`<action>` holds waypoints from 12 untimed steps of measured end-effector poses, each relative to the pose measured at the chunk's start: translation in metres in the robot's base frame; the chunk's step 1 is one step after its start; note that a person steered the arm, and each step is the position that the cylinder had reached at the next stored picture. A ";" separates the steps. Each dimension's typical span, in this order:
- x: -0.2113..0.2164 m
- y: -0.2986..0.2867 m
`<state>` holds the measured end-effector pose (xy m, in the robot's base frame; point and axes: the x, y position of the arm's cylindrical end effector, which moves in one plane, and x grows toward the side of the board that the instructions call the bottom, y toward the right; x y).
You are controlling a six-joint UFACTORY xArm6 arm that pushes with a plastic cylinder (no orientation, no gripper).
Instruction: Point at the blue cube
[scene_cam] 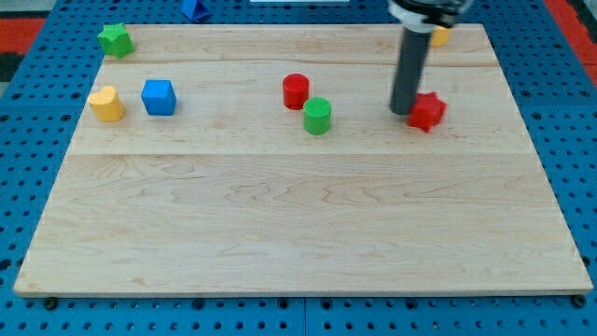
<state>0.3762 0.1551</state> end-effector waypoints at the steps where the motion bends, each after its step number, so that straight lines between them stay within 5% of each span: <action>1: 0.010 0.028; 3: 0.001 0.026; 6: -0.065 0.011; 7: -0.094 -0.021; 10: -0.095 -0.249; 12: -0.068 -0.294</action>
